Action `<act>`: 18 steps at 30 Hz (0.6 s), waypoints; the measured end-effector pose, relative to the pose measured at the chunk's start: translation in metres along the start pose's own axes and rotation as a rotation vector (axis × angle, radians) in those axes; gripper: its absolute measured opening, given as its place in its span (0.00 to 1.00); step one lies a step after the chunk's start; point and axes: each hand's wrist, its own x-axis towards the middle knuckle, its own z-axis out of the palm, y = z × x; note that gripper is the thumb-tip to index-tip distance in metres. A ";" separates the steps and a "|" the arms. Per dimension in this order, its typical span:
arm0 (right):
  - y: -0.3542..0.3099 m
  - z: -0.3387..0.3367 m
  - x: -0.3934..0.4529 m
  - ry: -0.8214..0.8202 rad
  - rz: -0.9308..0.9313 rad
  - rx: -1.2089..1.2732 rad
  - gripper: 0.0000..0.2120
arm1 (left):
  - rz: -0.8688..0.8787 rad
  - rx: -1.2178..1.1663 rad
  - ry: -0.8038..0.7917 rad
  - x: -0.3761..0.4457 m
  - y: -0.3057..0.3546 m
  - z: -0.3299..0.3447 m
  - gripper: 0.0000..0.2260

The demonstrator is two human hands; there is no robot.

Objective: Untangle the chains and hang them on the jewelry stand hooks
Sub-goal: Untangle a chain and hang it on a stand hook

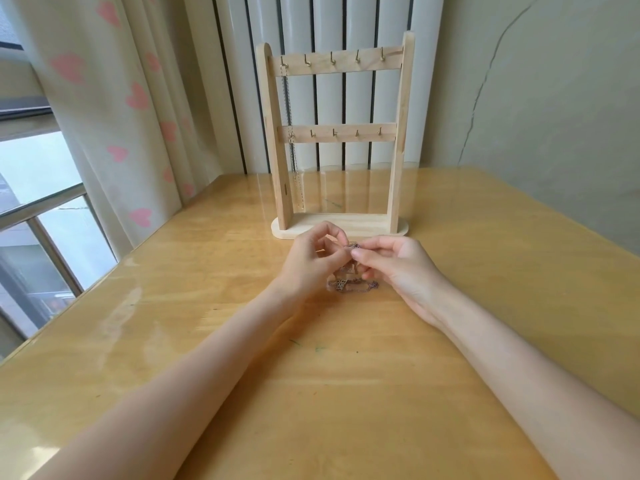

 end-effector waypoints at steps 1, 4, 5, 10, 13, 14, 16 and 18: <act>0.000 0.000 0.000 0.016 0.008 -0.016 0.04 | 0.037 0.087 -0.004 0.000 0.000 0.001 0.08; -0.002 -0.003 0.000 0.051 0.026 0.007 0.05 | 0.049 0.124 -0.013 0.000 0.001 0.003 0.07; -0.003 -0.003 -0.001 0.051 0.027 0.030 0.05 | 0.031 0.078 -0.017 0.000 0.001 0.002 0.06; -0.006 -0.005 0.001 0.031 0.046 0.153 0.02 | -0.077 -0.219 -0.046 0.001 0.003 -0.002 0.05; -0.006 -0.005 0.000 -0.004 0.035 0.069 0.01 | -0.172 -0.356 -0.031 0.000 0.004 -0.001 0.06; -0.007 -0.004 0.000 -0.019 0.034 0.064 0.01 | -0.194 -0.393 -0.038 0.001 0.004 -0.001 0.06; -0.008 -0.004 0.000 -0.034 0.035 0.082 0.02 | -0.210 -0.421 -0.059 0.001 0.005 0.000 0.06; -0.009 -0.005 0.000 -0.029 0.045 0.127 0.02 | -0.206 -0.415 -0.071 0.001 0.007 0.000 0.06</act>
